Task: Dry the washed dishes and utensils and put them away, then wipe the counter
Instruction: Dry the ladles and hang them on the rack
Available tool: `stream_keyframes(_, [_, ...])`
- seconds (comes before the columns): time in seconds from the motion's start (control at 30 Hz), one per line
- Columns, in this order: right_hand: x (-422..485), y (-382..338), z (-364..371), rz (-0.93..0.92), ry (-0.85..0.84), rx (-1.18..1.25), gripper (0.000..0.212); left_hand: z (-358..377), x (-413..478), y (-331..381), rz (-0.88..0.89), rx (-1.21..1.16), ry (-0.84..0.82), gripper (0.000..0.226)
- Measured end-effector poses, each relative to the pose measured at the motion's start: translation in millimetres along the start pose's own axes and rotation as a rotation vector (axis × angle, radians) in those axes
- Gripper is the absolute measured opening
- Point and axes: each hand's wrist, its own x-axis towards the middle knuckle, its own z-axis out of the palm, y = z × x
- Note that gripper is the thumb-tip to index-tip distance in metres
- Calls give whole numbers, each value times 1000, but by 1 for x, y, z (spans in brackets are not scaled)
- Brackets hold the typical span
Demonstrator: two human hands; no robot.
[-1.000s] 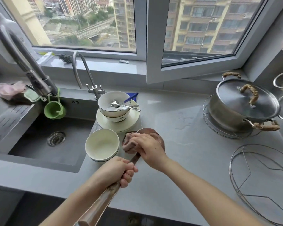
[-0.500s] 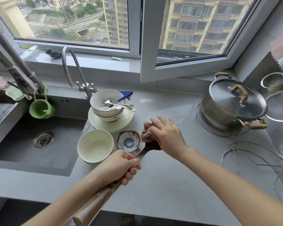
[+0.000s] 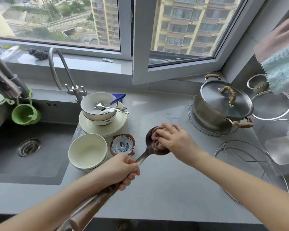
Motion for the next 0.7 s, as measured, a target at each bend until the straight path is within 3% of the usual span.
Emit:
stream_keyframes(0.13, [7,-12,-12,457,192,151,27,-1,9,8,7,-56,-26,25])
stream_keyframes(0.23, [-7,7,-24,888,381,430,21,-2,10,2,-70,-108,-73,27])
stream_keyframes(0.33, [-24,25,-40,1095,454,765,17,-3,12,-6,-98,-114,-71,35])
stream_keyframes(0.47, [-11,8,-61,1038,506,1066,19,1,25,-7,-86,-147,-66,33])
stream_keyframes(0.7, [7,-9,-58,895,637,1023,16,-2,45,-7,78,118,102,26])
